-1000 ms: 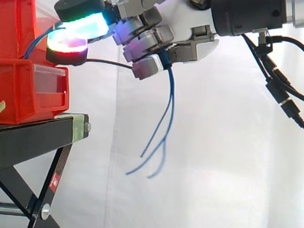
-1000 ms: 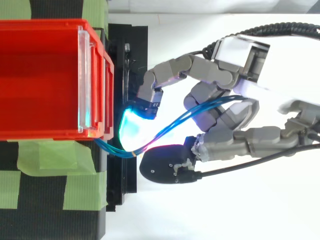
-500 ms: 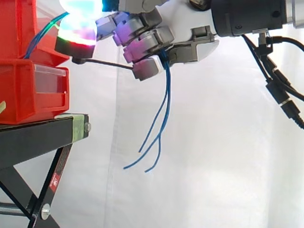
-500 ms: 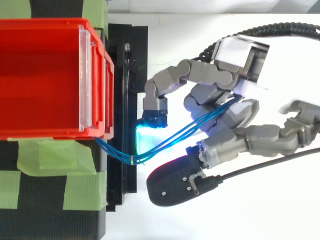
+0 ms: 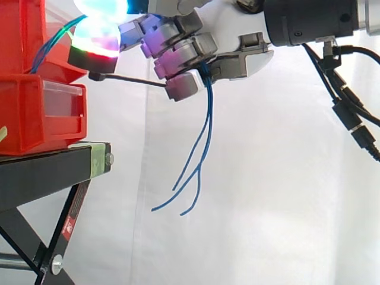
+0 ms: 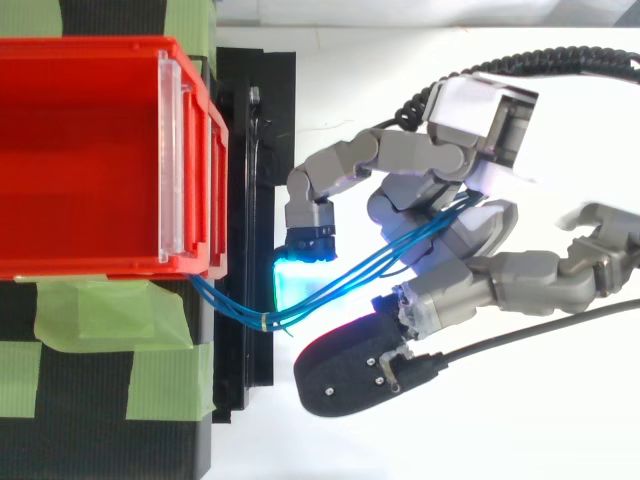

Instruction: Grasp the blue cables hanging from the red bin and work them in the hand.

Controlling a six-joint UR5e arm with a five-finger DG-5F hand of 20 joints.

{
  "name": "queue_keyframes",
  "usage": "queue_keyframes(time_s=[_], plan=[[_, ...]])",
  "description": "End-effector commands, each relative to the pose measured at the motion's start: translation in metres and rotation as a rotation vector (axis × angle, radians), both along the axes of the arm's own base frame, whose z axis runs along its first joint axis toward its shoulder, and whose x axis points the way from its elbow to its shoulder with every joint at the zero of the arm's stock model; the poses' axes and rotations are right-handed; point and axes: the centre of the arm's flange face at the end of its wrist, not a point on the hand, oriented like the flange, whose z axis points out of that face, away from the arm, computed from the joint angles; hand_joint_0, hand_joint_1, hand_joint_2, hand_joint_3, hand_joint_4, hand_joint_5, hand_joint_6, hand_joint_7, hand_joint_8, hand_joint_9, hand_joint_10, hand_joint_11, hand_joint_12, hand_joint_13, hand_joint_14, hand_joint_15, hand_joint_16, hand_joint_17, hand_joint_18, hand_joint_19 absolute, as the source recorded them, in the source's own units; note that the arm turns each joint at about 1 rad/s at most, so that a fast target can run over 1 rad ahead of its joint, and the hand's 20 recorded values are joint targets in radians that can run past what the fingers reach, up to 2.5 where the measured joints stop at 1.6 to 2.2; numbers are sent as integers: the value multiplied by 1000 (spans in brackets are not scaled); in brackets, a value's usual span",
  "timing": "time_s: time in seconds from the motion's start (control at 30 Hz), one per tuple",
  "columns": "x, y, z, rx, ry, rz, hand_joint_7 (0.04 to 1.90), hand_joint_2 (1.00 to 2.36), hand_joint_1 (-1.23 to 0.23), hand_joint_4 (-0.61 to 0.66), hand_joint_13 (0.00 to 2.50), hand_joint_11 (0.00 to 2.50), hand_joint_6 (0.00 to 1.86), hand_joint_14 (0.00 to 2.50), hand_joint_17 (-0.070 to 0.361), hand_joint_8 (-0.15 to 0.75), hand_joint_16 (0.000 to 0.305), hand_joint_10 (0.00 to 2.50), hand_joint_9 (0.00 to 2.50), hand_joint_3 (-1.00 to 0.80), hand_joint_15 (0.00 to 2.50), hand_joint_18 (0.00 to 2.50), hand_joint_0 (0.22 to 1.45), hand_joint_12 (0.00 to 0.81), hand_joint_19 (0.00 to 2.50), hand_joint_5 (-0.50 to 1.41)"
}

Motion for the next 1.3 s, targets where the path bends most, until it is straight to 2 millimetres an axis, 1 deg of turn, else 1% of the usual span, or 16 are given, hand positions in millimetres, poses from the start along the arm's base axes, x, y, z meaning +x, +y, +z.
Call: queue_keyframes(time_s=[0.0,0.1,0.2,0.57,0.77,0.83,0.9,1.0,1.07,1.13,1.2,1.27], plan=[[0,-2,-1,-18,7,-11,1269,1009,-626,295,1278,2500,499,2500,93,277,41,2500,1053,-790,1824,1341,801,411,1126,308],[3,-15,-16,-108,53,-60,1284,1008,-625,298,1278,2500,457,2500,93,277,41,2500,1053,-810,1824,1341,802,411,1126,308],[4,-15,-16,-122,53,-59,1285,1008,-633,297,1278,2500,446,2500,93,277,41,2500,1053,-811,1824,1341,793,411,1126,306],[7,-19,-12,-147,30,-67,1287,1003,-637,305,1278,2500,429,2500,93,277,41,2500,1053,-923,1824,1341,743,411,1126,303],[9,-20,-11,-154,17,-68,1285,1002,-638,310,1278,2500,426,2500,93,277,41,2500,1053,-936,1824,1341,741,411,1126,304],[9,-20,-12,-155,16,-71,1279,1003,-639,309,1278,2500,433,2500,93,277,41,2500,1053,-932,1824,1341,757,411,1126,305],[9,-20,-11,-155,14,-71,1279,1005,-638,297,1278,2500,439,2500,93,277,41,2500,1053,-892,1824,1341,784,411,1126,314],[10,-20,-10,-163,8,-72,1287,1014,-624,286,1278,2500,435,2500,93,277,41,2500,1053,-698,1824,1341,886,411,1126,324],[10,-20,-11,-172,11,-72,1290,1017,-622,293,1278,2500,428,2500,93,277,41,2500,1053,-604,1824,1341,904,411,1126,330],[10,-20,-10,-172,9,-72,1300,1019,-618,301,1278,2500,372,2500,93,277,41,2500,1053,-519,1824,1341,913,411,1126,343],[11,-19,-10,-172,7,-67,1366,1022,-610,324,1278,2500,166,2500,93,277,41,2500,1053,-413,1824,1341,918,411,1126,380],[11,-19,-10,-172,4,-68,1395,1023,-601,326,1278,2500,20,2500,93,277,41,2500,1053,-307,1824,1341,937,411,1126,405]])
